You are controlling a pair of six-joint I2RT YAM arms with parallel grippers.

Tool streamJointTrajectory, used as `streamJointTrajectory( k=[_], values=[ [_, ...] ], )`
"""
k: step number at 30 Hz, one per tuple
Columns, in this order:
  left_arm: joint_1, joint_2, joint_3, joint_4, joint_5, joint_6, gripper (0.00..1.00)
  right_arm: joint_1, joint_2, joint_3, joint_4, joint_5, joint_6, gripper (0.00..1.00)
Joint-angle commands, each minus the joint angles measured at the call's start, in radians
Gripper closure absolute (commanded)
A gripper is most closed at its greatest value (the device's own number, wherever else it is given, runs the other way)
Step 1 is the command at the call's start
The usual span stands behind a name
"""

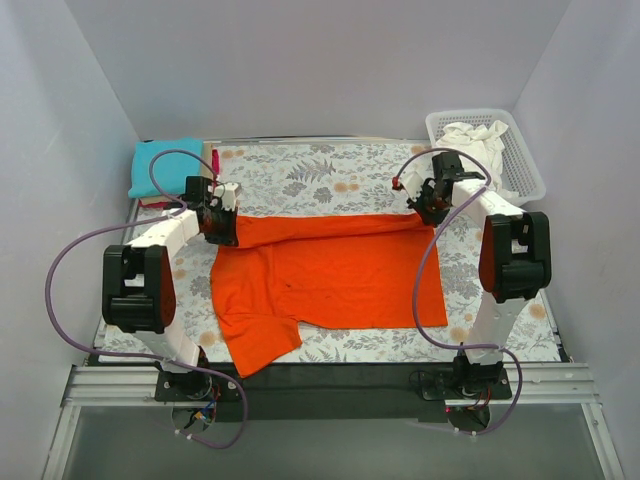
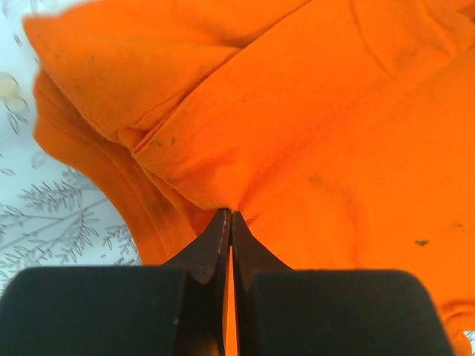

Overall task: Fold and stack the t-shirts
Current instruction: Fold the tshirt

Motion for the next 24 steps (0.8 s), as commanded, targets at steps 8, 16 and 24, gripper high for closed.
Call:
streamJointTrajectory(
  k=[8, 16, 24],
  values=[
    [0.01, 0.0, 0.108, -0.141, 0.067, 0.076, 0.61, 0.0, -0.073, -0.049, -0.072, -0.01, -0.067, 0.54],
    [-0.007, 0.12, 0.348, -0.174, 0.104, 0.074, 0.62, -0.001, -0.107, 0.05, -0.13, -0.097, 0.04, 0.56],
    [-0.019, 0.252, 0.388, -0.158, 0.058, 0.099, 0.63, 0.0, -0.079, 0.095, -0.149, -0.111, 0.097, 0.59]
  ],
)
